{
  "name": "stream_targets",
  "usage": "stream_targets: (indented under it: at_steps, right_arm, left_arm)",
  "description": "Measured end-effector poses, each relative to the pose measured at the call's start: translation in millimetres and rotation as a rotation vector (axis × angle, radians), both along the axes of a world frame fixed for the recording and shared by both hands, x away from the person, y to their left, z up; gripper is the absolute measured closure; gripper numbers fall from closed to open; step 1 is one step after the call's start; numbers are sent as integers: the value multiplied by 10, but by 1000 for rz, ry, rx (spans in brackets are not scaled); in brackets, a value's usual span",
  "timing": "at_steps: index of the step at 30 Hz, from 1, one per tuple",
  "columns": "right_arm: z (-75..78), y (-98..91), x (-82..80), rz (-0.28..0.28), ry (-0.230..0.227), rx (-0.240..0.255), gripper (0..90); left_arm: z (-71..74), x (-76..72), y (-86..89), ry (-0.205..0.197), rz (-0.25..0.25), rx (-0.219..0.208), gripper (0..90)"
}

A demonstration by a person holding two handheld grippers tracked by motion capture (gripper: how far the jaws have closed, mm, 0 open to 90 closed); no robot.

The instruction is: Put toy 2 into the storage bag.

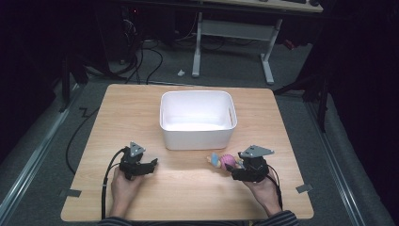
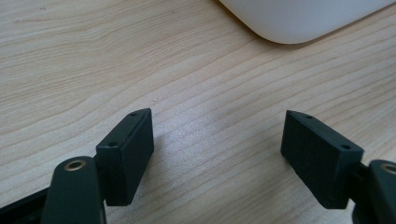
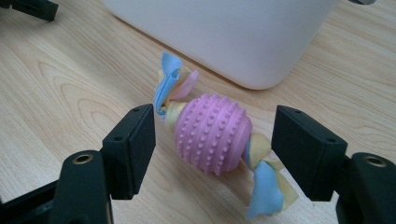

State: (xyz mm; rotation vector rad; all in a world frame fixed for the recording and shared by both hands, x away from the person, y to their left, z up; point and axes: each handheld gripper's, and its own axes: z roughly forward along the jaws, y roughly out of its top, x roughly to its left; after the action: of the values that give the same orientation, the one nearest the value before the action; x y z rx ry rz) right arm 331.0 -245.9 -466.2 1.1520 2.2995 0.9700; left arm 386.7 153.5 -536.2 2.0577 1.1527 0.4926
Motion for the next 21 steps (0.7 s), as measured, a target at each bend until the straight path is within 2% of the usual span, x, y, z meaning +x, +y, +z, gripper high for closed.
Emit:
stream_targets:
  at_steps: [9, 21]
  right_arm:
    - [-37, 76, 113, 11, 17, -18, 278]
    - [-164, 140, 265, 7, 53, -15, 274]
  left_arm:
    - [0, 0, 0, 0, 0, 0, 257]
    - [0, 1, 2, 1, -1, -2, 258]
